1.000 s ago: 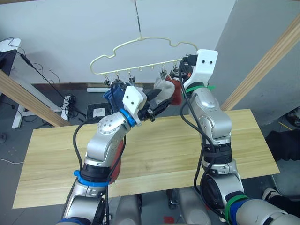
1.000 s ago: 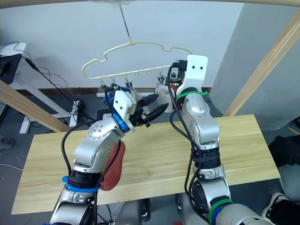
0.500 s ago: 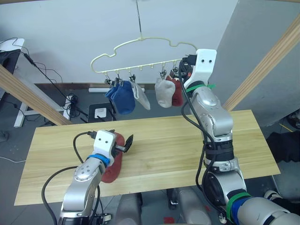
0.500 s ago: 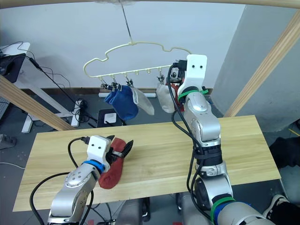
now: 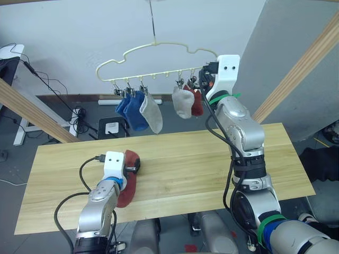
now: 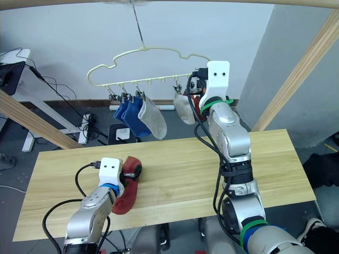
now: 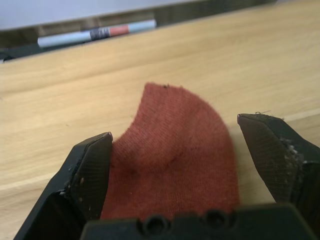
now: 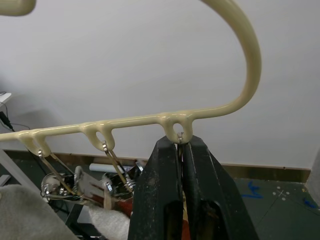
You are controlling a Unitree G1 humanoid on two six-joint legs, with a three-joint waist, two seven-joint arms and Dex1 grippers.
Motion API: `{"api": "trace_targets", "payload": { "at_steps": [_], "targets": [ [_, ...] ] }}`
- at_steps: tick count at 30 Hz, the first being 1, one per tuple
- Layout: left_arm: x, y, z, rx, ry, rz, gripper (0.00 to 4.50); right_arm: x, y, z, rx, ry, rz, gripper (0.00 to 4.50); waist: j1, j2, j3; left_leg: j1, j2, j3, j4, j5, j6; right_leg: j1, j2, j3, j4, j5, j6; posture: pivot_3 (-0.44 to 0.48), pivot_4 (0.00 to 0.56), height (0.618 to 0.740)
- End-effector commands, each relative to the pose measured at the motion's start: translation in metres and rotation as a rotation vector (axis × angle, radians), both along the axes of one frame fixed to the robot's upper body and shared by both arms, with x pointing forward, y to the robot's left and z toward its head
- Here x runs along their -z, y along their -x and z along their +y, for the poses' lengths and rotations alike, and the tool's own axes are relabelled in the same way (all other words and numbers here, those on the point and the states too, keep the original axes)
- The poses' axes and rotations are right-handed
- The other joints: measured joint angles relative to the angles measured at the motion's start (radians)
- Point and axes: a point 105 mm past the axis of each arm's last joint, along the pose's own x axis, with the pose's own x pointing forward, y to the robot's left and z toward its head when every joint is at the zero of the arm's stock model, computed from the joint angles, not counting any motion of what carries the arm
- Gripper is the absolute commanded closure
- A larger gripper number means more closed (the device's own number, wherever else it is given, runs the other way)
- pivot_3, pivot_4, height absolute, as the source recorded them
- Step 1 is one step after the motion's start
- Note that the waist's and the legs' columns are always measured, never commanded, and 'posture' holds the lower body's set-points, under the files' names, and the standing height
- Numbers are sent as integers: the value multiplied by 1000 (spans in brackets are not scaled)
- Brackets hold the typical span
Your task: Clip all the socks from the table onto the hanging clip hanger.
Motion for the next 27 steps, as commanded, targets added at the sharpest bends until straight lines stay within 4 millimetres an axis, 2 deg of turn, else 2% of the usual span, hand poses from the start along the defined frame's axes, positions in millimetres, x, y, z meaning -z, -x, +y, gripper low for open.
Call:
{"api": "trace_targets", "payload": {
  "at_steps": [1,4,7,17,18,20,23,27],
  "targets": [
    [11,4,2,-17,-8,57,7,-16,8,10,-53,-14,-52,4500,0,0,0,0,0,0,0,0,0,0,0,0,0,0,0,-168,265,740],
    [20,8,4,-35,5,98,617,-15,8,10,-58,-13,-50,4500,-1,0,0,0,0,0,0,0,0,0,0,0,0,0,0,-170,264,740],
    [22,10,3,-16,3,108,1498,-15,9,10,-59,-13,-50,4500,-1,0,-1,1,0,1,0,0,0,0,0,0,0,0,0,-173,263,740],
    [15,9,-9,64,38,50,4352,-15,9,10,-60,-15,-51,4500,-1,0,-2,1,0,1,0,0,0,0,0,1,0,0,0,-171,260,740],
    [14,8,-10,63,37,42,4489,-16,9,10,-59,-15,-51,4500,0,0,-2,1,0,1,0,0,0,0,0,1,0,0,0,-171,260,740],
    [3,3,-19,95,47,-3,4489,-16,9,9,-54,-16,-53,4500,0,0,-2,1,0,1,0,0,0,0,0,1,0,0,0,-174,260,740],
    [-22,-5,-48,228,76,-104,4489,-17,9,7,-47,-16,-57,4500,0,0,-2,0,0,1,0,0,0,0,0,0,0,0,0,-174,260,740],
    [-72,-7,-116,585,108,-299,4489,-18,8,5,-39,-15,-58,4500,0,0,-2,0,0,2,0,0,0,0,0,0,0,0,0,-183,261,740]
  ]
}}
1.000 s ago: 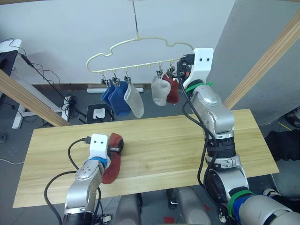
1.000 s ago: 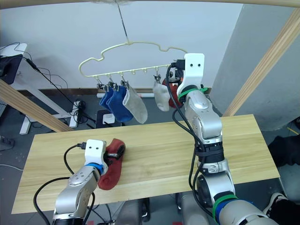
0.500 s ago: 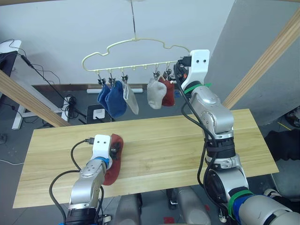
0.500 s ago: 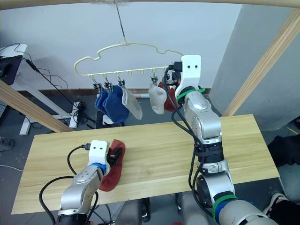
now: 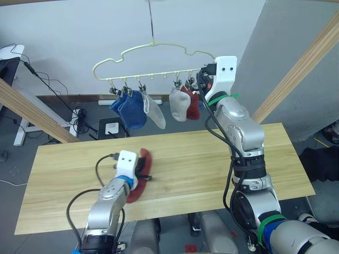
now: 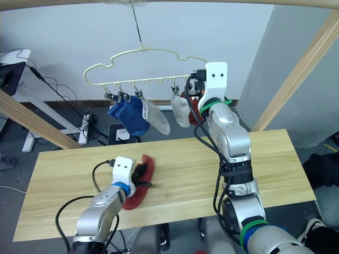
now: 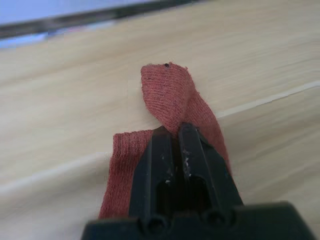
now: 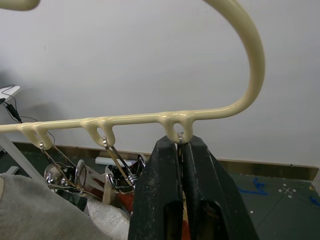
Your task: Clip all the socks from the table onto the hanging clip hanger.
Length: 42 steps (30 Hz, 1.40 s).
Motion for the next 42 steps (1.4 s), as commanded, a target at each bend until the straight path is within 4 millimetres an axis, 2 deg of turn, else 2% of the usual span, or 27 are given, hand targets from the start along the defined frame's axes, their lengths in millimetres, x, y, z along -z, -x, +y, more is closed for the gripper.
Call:
{"api": "trace_targets", "payload": {
  "at_steps": [1,5,7,11,14,20,33,42],
  "targets": [
    [-52,4,-59,308,46,-206,4489,-21,8,2,-18,-24,-75,4500,0,0,0,0,0,1,0,0,0,0,0,0,0,0,0,-183,261,740],
    [-75,-3,-104,474,65,-321,4489,-21,7,1,-16,-22,-75,4500,-3,0,0,0,0,4,0,0,0,0,0,1,-1,0,0,-181,259,740],
    [-83,-15,-122,484,99,-345,4489,-22,7,1,-16,-22,-76,4500,-2,0,0,0,0,4,0,0,0,0,0,1,-1,0,0,-181,259,740],
    [-97,-44,-137,429,142,-380,4489,-23,7,3,-17,-21,-78,4500,-3,-1,0,0,0,4,0,0,0,0,1,0,-1,0,0,-198,258,740],
    [-105,-61,-138,397,130,-434,4489,-23,8,2,-13,-20,-80,4500,-5,-1,0,-1,-1,5,0,0,0,0,1,0,-1,0,0,-211,257,740],
    [-113,-76,-136,369,122,-497,4489,-23,8,-1,-5,-18,-80,4500,-5,-1,0,-1,0,5,0,0,0,0,0,-1,-2,0,0,-220,255,740],
    [-122,-81,-140,371,142,-542,4489,-22,9,-5,5,-13,-76,4500,-6,-1,0,-1,-1,5,0,0,0,0,0,-1,-2,0,1,-233,257,740],
    [-118,-89,-134,338,177,-477,4489,-22,9,-5,5,-9,-77,4500,-6,-1,0,-1,-1,5,0,0,0,0,0,-1,-2,0,1,-231,259,740]
  ]
}}
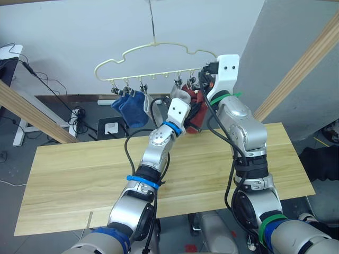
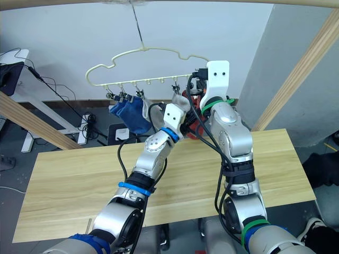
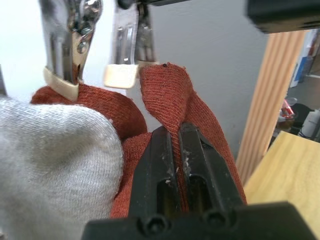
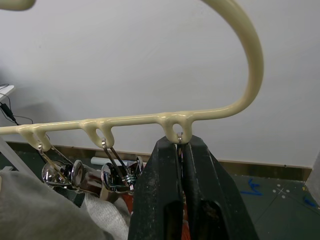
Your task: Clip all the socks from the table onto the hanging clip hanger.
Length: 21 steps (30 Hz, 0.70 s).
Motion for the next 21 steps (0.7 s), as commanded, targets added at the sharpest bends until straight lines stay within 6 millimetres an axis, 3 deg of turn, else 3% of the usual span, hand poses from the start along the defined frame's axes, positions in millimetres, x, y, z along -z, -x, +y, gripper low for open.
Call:
{"api": "trace_targets", "payload": {
  "at_steps": [1,21],
  "targets": [
    [-12,0,-3,15,36,-16,4489,-19,8,1,-10,-18,-71,4500,0,0,0,0,0,0,0,0,0,0,0,0,0,0,0,-231,259,740],
    [-29,6,-6,58,86,-57,4489,-14,8,1,-11,-8,-64,4500,0,0,0,0,0,0,0,0,0,0,0,0,0,0,0,-228,256,740]
  ]
}}
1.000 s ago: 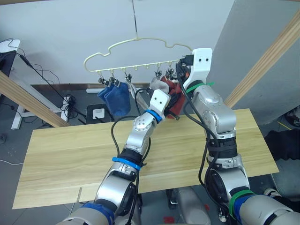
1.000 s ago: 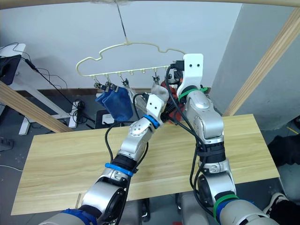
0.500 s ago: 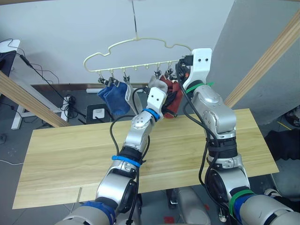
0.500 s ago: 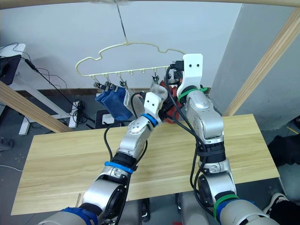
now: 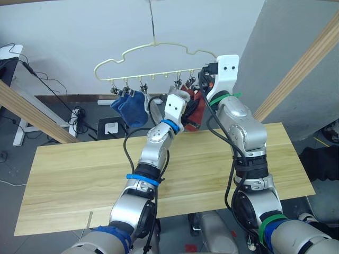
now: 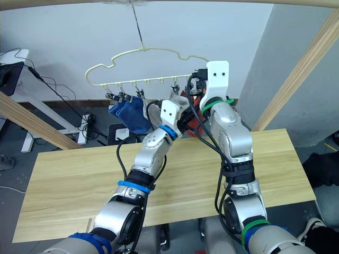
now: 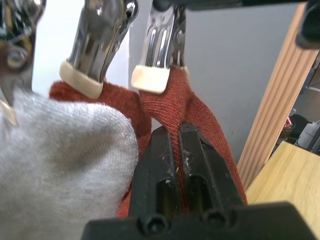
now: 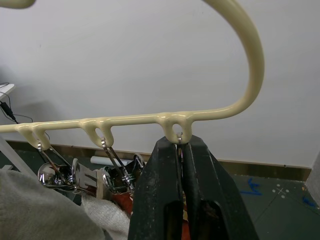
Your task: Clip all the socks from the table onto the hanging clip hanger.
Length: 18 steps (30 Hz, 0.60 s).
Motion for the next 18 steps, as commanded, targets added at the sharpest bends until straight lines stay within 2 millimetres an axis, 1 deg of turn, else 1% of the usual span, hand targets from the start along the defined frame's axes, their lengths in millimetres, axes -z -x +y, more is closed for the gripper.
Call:
{"api": "trace_targets", "payload": {
  "at_steps": [1,8,11,13,17,18],
  "targets": [
    [-17,8,-8,35,32,-66,4489,-15,8,0,-9,-13,-64,4500,0,0,0,0,0,0,0,0,0,0,0,0,0,0,0,-228,256,740],
    [-19,8,-7,29,40,-69,4489,-14,8,-2,6,-15,-62,4500,0,0,0,0,0,0,0,0,0,0,0,0,0,0,0,-229,256,740],
    [-20,7,-7,27,41,-68,4500,-17,10,-3,6,-39,-73,3762,0,0,0,0,0,0,0,0,0,0,0,0,0,0,0,-229,256,740],
    [-20,7,-8,25,42,-67,4500,-19,12,-4,4,-55,-76,2982,0,0,0,0,0,0,0,0,0,0,0,0,0,0,0,-227,259,740],
    [-18,7,-7,19,42,-63,4500,-21,21,-7,-8,-89,-81,1580,0,0,0,0,0,0,0,0,0,0,0,0,0,0,0,-227,259,740],
    [-17,7,-6,14,37,-59,4264,-21,24,-8,-12,-94,-81,1213,0,0,0,0,0,0,0,0,0,0,0,0,0,0,0,-227,259,740]
  ]
}}
